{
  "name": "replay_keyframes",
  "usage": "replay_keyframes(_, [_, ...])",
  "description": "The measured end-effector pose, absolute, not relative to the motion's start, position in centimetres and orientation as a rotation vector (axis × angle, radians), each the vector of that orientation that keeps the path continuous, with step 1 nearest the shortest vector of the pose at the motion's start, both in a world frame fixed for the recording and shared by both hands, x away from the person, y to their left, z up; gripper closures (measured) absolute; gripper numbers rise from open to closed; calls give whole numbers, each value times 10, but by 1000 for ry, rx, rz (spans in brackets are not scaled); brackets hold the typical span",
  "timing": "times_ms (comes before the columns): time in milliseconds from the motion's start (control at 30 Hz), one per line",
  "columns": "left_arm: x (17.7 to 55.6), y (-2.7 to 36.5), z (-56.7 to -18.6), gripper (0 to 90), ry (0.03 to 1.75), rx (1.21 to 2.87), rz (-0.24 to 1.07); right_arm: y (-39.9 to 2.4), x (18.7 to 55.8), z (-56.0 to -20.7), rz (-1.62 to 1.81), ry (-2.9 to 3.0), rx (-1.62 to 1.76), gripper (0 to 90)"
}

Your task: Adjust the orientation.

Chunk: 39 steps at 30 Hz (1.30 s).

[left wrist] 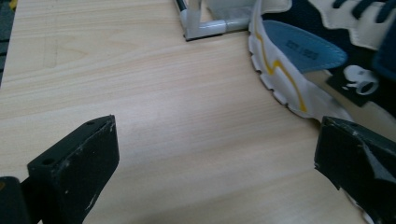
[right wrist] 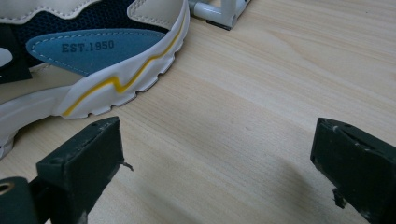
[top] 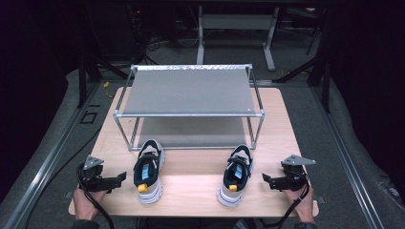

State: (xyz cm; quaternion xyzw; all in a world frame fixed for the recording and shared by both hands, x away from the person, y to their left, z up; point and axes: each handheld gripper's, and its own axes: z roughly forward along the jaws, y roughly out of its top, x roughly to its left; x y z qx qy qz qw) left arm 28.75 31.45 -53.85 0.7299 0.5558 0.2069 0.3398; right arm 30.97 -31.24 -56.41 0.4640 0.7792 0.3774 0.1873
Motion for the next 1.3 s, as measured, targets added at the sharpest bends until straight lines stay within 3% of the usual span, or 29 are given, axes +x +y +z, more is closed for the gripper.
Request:
replay_keyframes(633, [257,295,-489,1,1363,1816,595,-313,312,-566,1053,2206,1335,19])
replay_keyframes(1300, [252,253,-476,0,1268,1859,556,-313,313,-566,1040,2214,1346,0])
